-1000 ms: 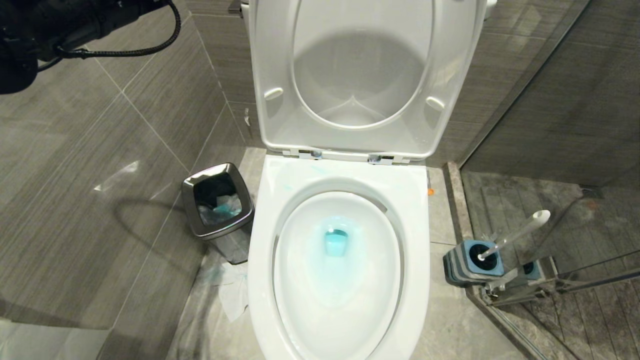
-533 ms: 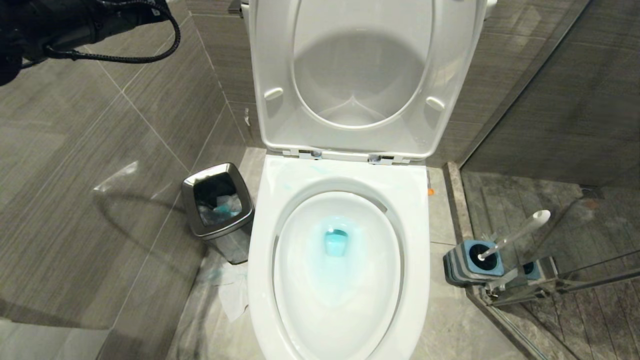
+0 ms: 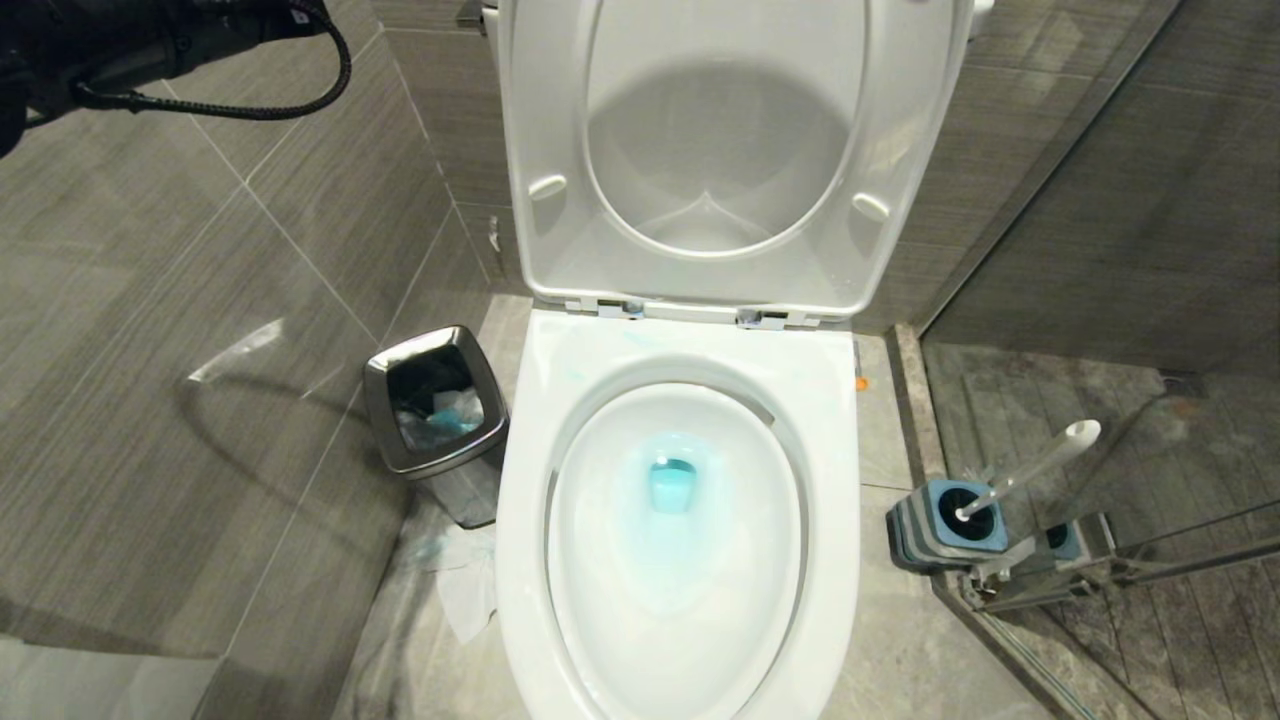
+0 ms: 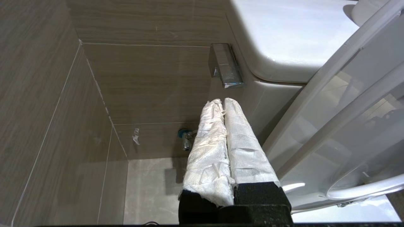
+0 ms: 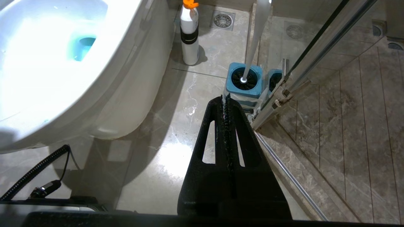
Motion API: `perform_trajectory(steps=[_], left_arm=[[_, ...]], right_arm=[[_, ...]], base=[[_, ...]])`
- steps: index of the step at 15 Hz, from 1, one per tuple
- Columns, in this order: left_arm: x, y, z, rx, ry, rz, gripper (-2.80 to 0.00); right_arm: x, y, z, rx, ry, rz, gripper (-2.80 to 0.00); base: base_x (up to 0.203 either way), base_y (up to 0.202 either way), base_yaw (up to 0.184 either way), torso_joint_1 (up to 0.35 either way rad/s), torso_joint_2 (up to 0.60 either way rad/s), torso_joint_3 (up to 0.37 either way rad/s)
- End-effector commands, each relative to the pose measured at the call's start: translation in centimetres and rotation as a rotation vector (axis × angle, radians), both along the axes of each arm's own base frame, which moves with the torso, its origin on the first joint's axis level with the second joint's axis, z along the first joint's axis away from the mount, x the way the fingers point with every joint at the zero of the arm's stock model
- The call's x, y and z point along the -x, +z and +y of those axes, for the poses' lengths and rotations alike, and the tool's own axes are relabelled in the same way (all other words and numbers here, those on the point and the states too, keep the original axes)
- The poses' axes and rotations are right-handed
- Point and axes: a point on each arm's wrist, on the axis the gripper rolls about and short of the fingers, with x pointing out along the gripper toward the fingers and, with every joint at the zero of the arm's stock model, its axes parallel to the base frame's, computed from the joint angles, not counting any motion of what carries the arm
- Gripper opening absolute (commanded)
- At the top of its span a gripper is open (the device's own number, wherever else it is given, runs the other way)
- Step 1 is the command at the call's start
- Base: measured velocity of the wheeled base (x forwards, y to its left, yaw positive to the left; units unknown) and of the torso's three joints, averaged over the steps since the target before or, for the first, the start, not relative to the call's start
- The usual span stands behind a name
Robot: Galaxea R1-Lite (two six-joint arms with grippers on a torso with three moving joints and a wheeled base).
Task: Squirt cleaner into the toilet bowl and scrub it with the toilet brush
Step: Flush the toilet
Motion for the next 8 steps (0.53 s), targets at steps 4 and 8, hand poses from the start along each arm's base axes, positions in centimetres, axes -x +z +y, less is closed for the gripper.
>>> perform_trajectory(steps=[4, 8], left_arm=[[0.6, 0.3, -1.1, -0.017, -0.033, -0.019, -2.80], [1.4, 0.9, -1.7, -0.005, -0.035, -0.036, -2.80]], right_arm=[[0.0, 0.0, 0.0, 0.000, 0.001, 0.002, -2.80], [0.0, 0.0, 0.0, 0.000, 0.001, 0.001, -2.80]], base=[[0.000, 0.000, 0.000, 0.000, 0.00, -0.043], [0.000, 0.000, 0.000, 0.003, 0.00, -0.174]])
